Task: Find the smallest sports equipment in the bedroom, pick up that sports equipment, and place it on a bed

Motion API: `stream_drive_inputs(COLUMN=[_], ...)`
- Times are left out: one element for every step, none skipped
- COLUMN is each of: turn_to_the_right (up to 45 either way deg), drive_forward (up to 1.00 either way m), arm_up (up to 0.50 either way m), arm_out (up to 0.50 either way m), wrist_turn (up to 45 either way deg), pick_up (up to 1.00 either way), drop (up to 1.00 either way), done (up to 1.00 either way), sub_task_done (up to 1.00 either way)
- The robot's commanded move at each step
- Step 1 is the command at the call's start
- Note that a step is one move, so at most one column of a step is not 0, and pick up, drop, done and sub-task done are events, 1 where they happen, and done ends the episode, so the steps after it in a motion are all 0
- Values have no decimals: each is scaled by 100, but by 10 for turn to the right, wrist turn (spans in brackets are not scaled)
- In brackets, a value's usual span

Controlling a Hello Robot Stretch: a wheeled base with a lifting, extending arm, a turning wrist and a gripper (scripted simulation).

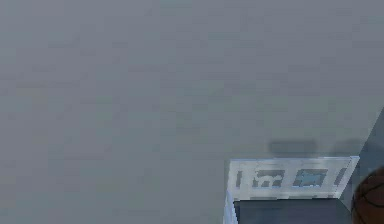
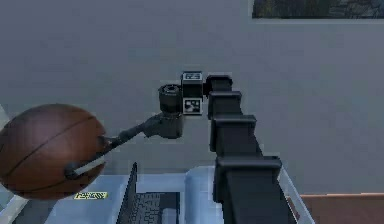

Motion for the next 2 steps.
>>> stream_drive_inputs(turn_to_the_right=[0,0], drive_forward=[0,0], arm_up=[0,0], arm_out=[0,0], wrist_turn=[450,90], pick_up=[0,0], drop=[0,0], done=[0,0], sub_task_done=[0,0])
